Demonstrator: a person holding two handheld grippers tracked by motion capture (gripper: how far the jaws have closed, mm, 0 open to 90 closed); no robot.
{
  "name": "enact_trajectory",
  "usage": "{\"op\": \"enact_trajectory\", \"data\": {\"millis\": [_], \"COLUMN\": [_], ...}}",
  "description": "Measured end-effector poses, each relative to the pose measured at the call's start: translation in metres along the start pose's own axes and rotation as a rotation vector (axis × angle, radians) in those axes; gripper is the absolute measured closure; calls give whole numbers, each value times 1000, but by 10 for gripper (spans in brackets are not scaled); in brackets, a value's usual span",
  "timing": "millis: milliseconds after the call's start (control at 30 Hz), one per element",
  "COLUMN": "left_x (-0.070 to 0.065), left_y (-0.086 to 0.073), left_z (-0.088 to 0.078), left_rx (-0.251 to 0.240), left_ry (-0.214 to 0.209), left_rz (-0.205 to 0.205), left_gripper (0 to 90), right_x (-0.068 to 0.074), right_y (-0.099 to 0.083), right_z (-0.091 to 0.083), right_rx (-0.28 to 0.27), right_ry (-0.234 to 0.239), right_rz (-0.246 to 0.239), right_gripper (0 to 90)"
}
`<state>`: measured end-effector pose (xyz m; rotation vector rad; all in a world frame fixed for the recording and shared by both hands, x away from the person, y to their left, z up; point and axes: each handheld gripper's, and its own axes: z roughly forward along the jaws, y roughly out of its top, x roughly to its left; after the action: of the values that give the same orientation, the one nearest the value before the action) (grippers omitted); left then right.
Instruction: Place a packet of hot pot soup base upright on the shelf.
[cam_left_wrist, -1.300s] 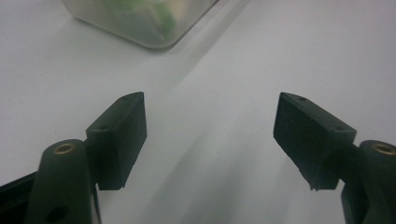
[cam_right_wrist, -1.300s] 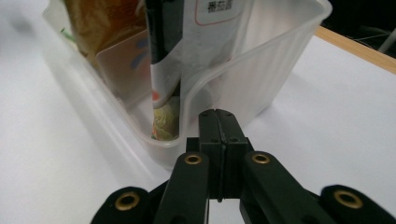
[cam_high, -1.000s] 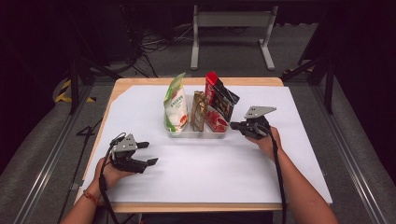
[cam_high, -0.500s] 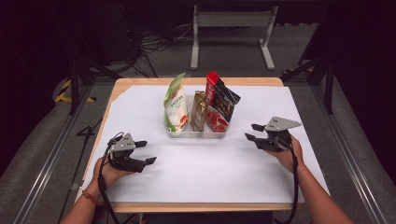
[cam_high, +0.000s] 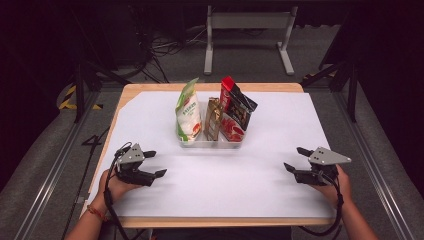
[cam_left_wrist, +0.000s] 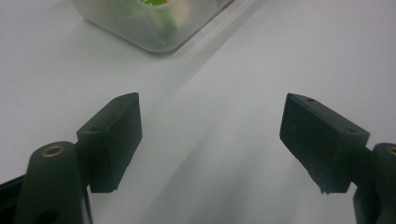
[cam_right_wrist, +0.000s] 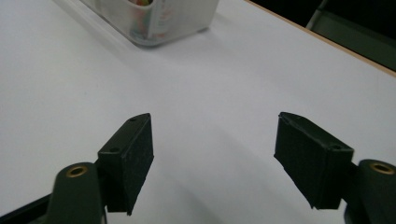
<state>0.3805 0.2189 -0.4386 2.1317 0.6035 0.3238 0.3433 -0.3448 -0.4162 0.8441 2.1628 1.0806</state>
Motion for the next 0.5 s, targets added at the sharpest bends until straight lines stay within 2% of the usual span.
{"op": "enact_trajectory", "data": {"millis": [200,367,500], "left_x": [-2,-4,-4], "left_y": [-3,-2,-2], "left_z": [-1,2,1], "left_rx": [0,10,6], "left_ry": [15,10,12], "left_rz": [14,25,25], "left_gripper": [211,207,208], "right_x": [-10,-14,-15], "right_y": [-19,-32,-39], "right_z": [-13,-19,-23], "right_rx": [-28,-38,-30], "right_ry": [5,-28,-48], "right_rz": [129,187,200], "right_gripper": [260,222,213]}}
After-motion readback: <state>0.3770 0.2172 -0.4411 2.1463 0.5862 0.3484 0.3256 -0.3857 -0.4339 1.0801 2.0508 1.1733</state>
